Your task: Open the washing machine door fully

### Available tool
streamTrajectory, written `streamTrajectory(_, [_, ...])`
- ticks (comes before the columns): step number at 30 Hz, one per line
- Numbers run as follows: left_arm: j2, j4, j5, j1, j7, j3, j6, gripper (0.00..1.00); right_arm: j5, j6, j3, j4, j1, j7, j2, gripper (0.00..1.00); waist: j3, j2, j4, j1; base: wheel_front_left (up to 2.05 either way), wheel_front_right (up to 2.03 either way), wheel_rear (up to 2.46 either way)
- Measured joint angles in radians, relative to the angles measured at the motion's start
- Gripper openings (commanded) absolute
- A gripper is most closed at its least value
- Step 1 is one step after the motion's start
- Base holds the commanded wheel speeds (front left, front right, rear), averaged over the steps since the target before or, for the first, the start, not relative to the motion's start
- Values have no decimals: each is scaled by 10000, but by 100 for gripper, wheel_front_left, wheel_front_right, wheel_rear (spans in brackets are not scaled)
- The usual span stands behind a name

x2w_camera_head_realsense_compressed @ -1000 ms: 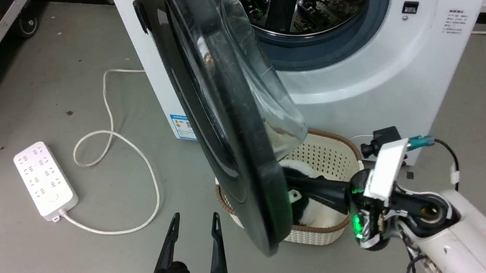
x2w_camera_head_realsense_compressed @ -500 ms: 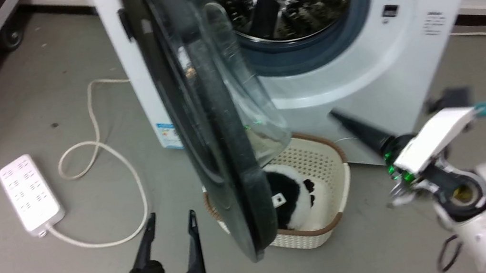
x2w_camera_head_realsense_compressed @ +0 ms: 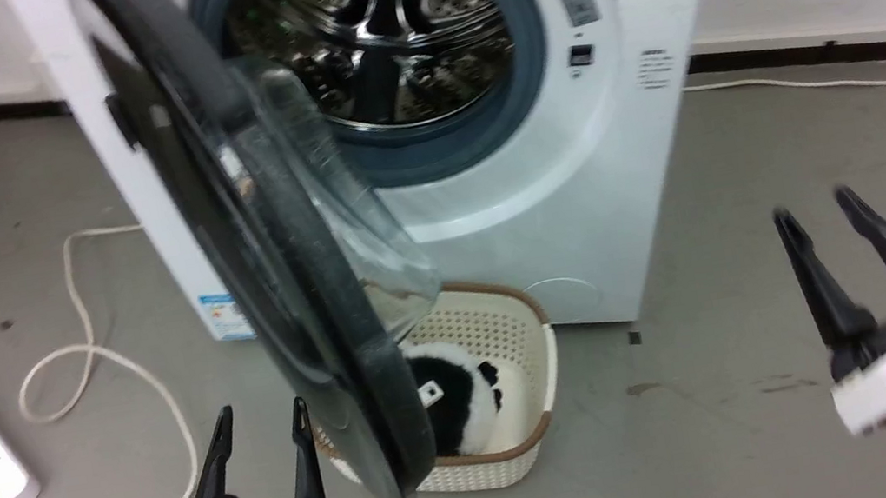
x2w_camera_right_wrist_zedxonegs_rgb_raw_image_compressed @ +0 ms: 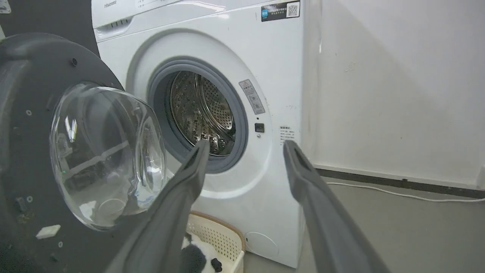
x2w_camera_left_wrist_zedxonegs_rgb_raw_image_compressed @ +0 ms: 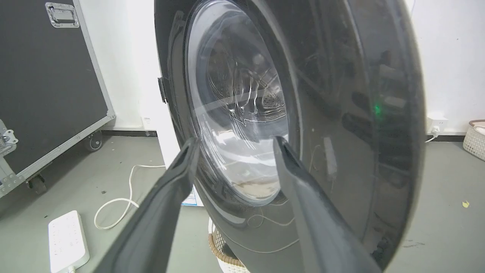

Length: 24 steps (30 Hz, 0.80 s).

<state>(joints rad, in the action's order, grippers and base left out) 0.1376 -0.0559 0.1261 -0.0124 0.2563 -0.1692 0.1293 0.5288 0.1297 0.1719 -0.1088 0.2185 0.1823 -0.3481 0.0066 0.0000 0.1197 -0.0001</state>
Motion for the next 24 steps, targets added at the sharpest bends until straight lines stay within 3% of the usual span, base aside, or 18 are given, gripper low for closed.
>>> streamTrajectory(6, [33,198,0,-252,0,107,-25,100,-3072,0,-1593,1269,-2011,188,1578,100,-53,0,-395,-1,0,0,0])
streamTrajectory(10, [31,192,0,-328,0,92,-94,100,-4172,0,-2184,1503,-3070,222,2577,100,-52,0,-436,0,0,0,0])
streamTrajectory(18, [98,44,-207,-516,0,-96,-194,100,-4748,2,-2332,1544,-3549,234,2899,100,-90,0,-487,0,0,0,0])
streamTrajectory(24, [88,50,-265,-565,0,-96,-180,100,-4477,2,-2301,1542,-3527,318,2915,100,-103,0,-544,0,0,0,0])
